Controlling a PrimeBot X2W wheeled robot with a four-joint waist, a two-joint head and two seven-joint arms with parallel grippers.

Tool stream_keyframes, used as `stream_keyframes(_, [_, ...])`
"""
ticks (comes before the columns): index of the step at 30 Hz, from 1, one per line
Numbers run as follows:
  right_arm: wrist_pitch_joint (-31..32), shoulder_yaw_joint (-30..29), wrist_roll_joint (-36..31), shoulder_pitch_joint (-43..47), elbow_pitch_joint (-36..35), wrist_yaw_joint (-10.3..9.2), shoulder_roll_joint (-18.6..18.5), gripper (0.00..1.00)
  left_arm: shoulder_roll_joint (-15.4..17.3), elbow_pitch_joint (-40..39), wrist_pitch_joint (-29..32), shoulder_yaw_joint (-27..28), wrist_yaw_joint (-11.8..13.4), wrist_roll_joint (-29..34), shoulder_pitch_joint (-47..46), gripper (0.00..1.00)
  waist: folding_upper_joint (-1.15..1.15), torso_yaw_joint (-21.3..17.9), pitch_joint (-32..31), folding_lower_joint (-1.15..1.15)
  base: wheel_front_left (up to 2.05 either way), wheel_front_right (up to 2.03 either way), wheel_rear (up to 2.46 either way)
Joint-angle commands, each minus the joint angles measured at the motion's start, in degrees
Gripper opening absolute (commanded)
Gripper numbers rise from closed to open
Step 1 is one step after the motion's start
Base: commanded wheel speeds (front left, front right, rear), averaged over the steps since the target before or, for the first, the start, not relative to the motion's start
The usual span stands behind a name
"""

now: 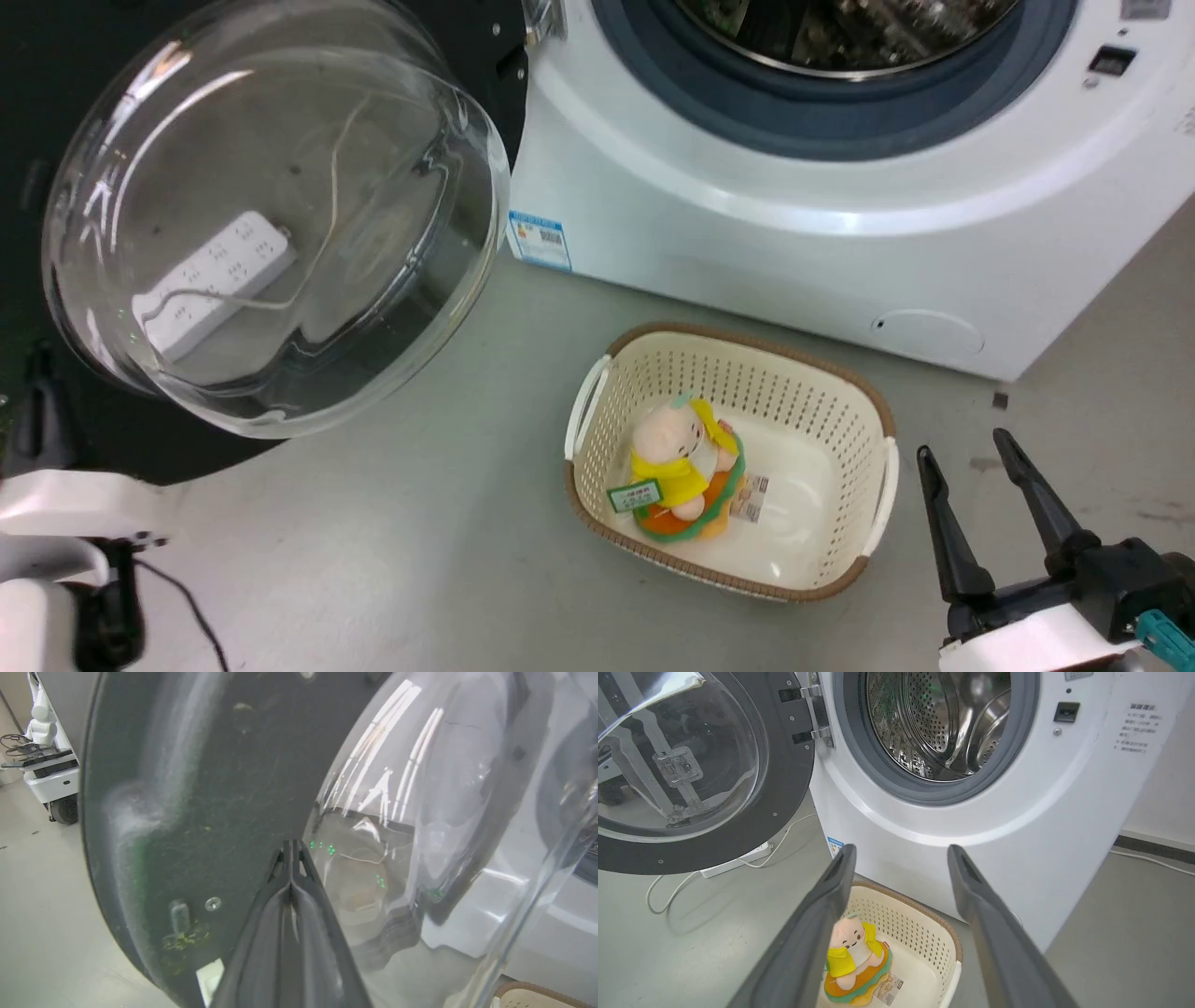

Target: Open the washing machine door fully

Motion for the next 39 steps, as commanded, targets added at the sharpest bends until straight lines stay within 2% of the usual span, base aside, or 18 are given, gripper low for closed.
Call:
stream_keyframes(1, [-0.3,0.0,0.3,-0.6,0.2,0.05,0.3,1.00,-0.8,-1.1,-0.7,-0.7,-0.2,0.6,0.3,0.00,0.00,-0.4,-1.7,0.00,0.00,0.00,0.00])
stream_keyframes(8, [-0.3,-1.9,-0.2,-0.5,0.4,0.05,2.1,1.00,-5.4,-8.4,-2.1,-4.7,0.1,2.3,4.3,0.00,0.00,-2.8,-7.4,0.00,0.00,0.00,0.00])
stream_keyframes(15, [-0.3,-4.0,-0.3,0.2,-0.4,0.05,3.4,1.00,-10.5,-13.8,-2.8,-9.9,-0.2,3.9,10.2,0.00,0.00,-7.6,-11.9,0.00,0.00,0.00,0.00])
stream_keyframes(23, [-0.3,-4.4,-0.3,1.1,-1.2,0.05,3.6,1.00,-13.5,-13.3,-3.2,-14.4,-0.8,7.5,14.1,0.00,0.00,-14.3,-13.5,0.00,0.00,0.00,0.00])
stream_keyframes(29, [-0.3,-5.0,-0.1,2.0,-1.6,0.05,3.6,1.00,-15.4,-12.8,-3.2,-15.0,-1.6,11.0,14.6,0.00,0.00,-17.2,-13.4,0.00,0.00,0.00,0.00])
stream_keyframes(30, [-0.3,-4.9,-0.1,2.2,-1.6,0.05,3.6,1.00,-15.7,-12.5,-3.2,-15.3,-1.8,11.5,14.8,0.07,0.00,-17.5,-13.3,0.00,0.00,0.00,0.00])
stream_keyframes(31, [-0.3,-4.9,-0.1,2.3,-1.5,0.05,3.6,1.00,-16.1,-12.3,-3.2,-15.4,-1.9,12.0,14.9,0.56,0.00,-17.8,-13.3,0.00,0.00,0.00,0.00])
stream_keyframes(32, [-0.3,-4.8,0.0,2.4,-1.5,0.05,3.6,1.00,-16.4,-12.0,-3.2,-15.7,-1.9,12.7,15.1,1.00,0.00,-18.0,-13.2,0.00,0.00,0.00,0.00])
stream_keyframes(39, [-0.3,-4.3,0.5,2.6,-1.0,0.05,3.6,1.00,-18.0,-9.3,-3.2,-16.6,-1.8,15.3,15.9,1.00,0.00,-18.8,-13.0,0.00,0.00,0.00,0.00])
